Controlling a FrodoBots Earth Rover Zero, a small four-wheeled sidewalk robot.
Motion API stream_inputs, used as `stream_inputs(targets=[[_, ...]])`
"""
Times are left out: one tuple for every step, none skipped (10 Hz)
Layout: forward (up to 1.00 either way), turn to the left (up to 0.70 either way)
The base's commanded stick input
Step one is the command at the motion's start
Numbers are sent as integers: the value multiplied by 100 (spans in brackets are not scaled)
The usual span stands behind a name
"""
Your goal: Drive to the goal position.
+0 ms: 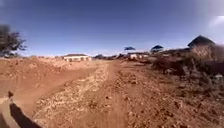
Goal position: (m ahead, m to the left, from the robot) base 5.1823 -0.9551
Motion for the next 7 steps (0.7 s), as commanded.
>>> stream_inputs(targets=[[50, 0], [50, 0], [50, 0], [50, 0], [50, 0], [50, 0], [50, 0]])
